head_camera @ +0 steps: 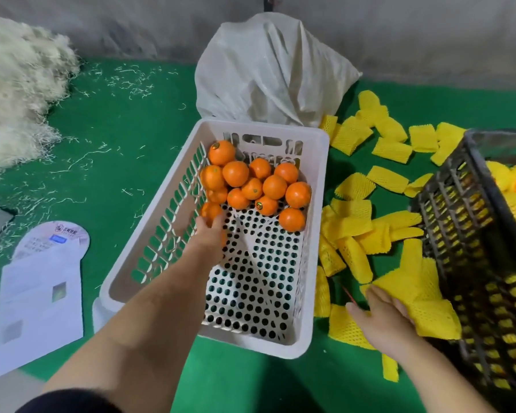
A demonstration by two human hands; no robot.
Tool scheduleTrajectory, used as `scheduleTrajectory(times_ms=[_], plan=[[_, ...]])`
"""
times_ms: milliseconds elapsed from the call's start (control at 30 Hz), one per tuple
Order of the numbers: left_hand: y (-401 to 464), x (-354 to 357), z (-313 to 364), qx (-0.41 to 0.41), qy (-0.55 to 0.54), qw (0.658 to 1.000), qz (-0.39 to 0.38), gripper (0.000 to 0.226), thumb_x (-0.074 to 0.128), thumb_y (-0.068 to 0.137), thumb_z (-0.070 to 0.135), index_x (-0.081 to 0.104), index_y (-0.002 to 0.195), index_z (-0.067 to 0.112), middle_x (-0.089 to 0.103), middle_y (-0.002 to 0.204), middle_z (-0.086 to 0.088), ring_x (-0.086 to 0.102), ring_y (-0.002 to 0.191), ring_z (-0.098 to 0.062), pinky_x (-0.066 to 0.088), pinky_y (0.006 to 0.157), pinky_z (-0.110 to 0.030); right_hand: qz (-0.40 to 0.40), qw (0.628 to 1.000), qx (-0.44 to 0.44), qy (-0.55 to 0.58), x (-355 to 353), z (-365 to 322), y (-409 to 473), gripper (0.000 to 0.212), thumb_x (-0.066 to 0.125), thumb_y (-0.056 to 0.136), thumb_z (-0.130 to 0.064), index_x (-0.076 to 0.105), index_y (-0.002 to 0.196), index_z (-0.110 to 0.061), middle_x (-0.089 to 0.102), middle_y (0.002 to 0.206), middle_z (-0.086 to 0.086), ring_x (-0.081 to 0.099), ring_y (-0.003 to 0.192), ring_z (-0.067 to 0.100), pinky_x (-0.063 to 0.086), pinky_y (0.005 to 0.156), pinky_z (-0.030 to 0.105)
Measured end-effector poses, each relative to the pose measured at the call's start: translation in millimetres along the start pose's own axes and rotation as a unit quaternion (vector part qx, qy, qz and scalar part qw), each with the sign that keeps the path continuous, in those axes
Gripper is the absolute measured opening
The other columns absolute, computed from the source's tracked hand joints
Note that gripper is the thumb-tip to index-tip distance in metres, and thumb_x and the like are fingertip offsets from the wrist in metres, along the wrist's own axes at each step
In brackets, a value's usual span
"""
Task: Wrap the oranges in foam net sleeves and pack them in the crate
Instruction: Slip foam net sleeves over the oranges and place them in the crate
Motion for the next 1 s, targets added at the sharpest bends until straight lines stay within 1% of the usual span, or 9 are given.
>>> scheduleTrajectory(times_ms=[100, 300, 367, 533, 667, 767, 833, 900, 1000], plan=[[4.4, 4.1, -9.1, -0.087, -0.178, 0.980, 0.022, 0.068, 0.040, 0.103, 0.061, 0.019, 0.161, 0.030, 0.045, 0.155, -0.022, 0.054, 0.126, -0.047, 0.048, 0.094, -0.049, 0.164, 0.975, -0.035, 0.146, -16.0, -6.2, -9.4, 0.057, 0.055, 0.103, -0.035, 0.044, 0.153, -0.010, 0.035, 0.162, 0.002, 0.032, 0.147, 0.029, 0.027, 0.120, 0.045], [-2.0, 3.2, 5.4, 0.078, 0.142, 0.987, -0.020, 0.061, 0.065, 0.097, 0.034, 0.033, 0.148, 0.023, 0.059, 0.131, -0.014, 0.064, 0.113, -0.037, 0.055, 0.085, -0.037, 0.339, 0.923, -0.081, 0.165, -24.1, -0.2, -25.3, 0.051, 0.074, 0.092, -0.028, 0.063, 0.137, -0.007, 0.058, 0.145, 0.000, 0.060, 0.124, 0.020, 0.050, 0.103, 0.042], [-13.1, -3.8, 19.6, 0.122, 0.161, 0.979, 0.003, 0.060, 0.069, 0.089, 0.045, 0.031, 0.130, 0.026, 0.063, 0.109, -0.005, 0.066, 0.095, -0.028, 0.058, 0.083, -0.042, 0.315, 0.934, -0.049, 0.160, -23.1, 14.8, -15.3, 0.052, 0.077, 0.088, -0.029, 0.065, 0.133, -0.005, 0.062, 0.139, 0.008, 0.061, 0.123, 0.029, 0.052, 0.099, 0.048], [-68.4, -29.5, 77.1, 0.225, -0.092, 0.970, 0.000, 0.064, 0.081, 0.081, 0.052, 0.035, 0.121, 0.032, 0.062, 0.097, 0.008, 0.064, 0.079, -0.005, 0.050, 0.060, -0.025, 0.239, 0.944, 0.011, 0.225, -35.7, 38.4, 17.8, 0.055, 0.079, 0.088, -0.025, 0.052, 0.134, -0.016, 0.065, 0.126, 0.013, 0.063, 0.108, 0.037, 0.053, 0.089, 0.048], [-135.4, -34.7, 109.1, 0.257, -0.290, 0.921, -0.032, 0.059, 0.084, 0.084, 0.048, 0.039, 0.123, 0.039, 0.062, 0.116, 0.004, 0.068, 0.091, -0.007, 0.055, 0.073, -0.024, 0.250, 0.894, 0.056, 0.368, -44.8, 45.7, 24.2, 0.048, 0.074, 0.093, -0.021, 0.055, 0.137, -0.018, 0.064, 0.125, 0.017, 0.059, 0.094, 0.027, 0.052, 0.088, 0.043], [-188.5, -15.2, 122.3, 0.252, -0.420, 0.868, -0.084, 0.058, 0.081, 0.083, 0.051, 0.047, 0.130, 0.050, 0.064, 0.121, 0.008, 0.072, 0.097, -0.013, 0.062, 0.080, -0.033, 0.259, 0.813, 0.079, 0.515, -49.1, 35.1, 8.1, 0.054, 0.069, 0.095, -0.015, 0.049, 0.145, -0.016, 0.062, 0.129, 0.014, 0.064, 0.092, 0.023, 0.054, 0.084, 0.042], [-217.8, 10.2, 131.0, 0.231, -0.486, 0.829, -0.151, 0.052, 0.079, 0.080, 0.053, 0.059, 0.127, 0.052, 0.071, 0.114, 0.005, 0.074, 0.090, -0.015, 0.063, 0.076, -0.031, 0.244, 0.765, 0.036, 0.595, -52.8, 12.8, -16.0, 0.050, 0.065, 0.096, -0.014, 0.053, 0.144, -0.020, 0.069, 0.121, 0.003, 0.069, 0.083, 0.011, 0.052, 0.071, 0.031], [-236.3, 32.1, 139.2, 0.230, -0.508, 0.805, -0.201, 0.054, 0.080, 0.079, 0.050, 0.066, 0.130, 0.038, 0.074, 0.111, -0.003, 0.073, 0.086, -0.018, 0.061, 0.076, -0.029, 0.236, 0.779, -0.050, 0.579, -57.7, -16.1, -47.6, 0.038, 0.066, 0.095, -0.025, 0.063, 0.127, -0.045, 0.073, 0.106, -0.018, 0.069, 0.084, -0.001, 0.051, 0.069, 0.024], [-240.4, 33.8, 145.8, 0.271, -0.444, 0.830, -0.201, 0.067, 0.079, 0.077, 0.051, 0.062, 0.136, 0.026, 0.073, 0.117, -0.005, 0.074, 0.092, -0.020, 0.062, 0.080, -0.034, 0.167, 0.775, -0.133, 0.594, -49.6, -45.9, -82.8, 0.025, 0.065, 0.085, -0.060, 0.070, 0.107, -0.050, 0.074, 0.110, -0.010, 0.070, 0.096, 0.016, 0.054, 0.079, 0.035]])
Point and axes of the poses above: each hand's wrist, its own y-axis towards the middle knuckle, its own x-axis out of the palm, z = x × y, the point moved 6 cm from there along y, towards the middle knuckle
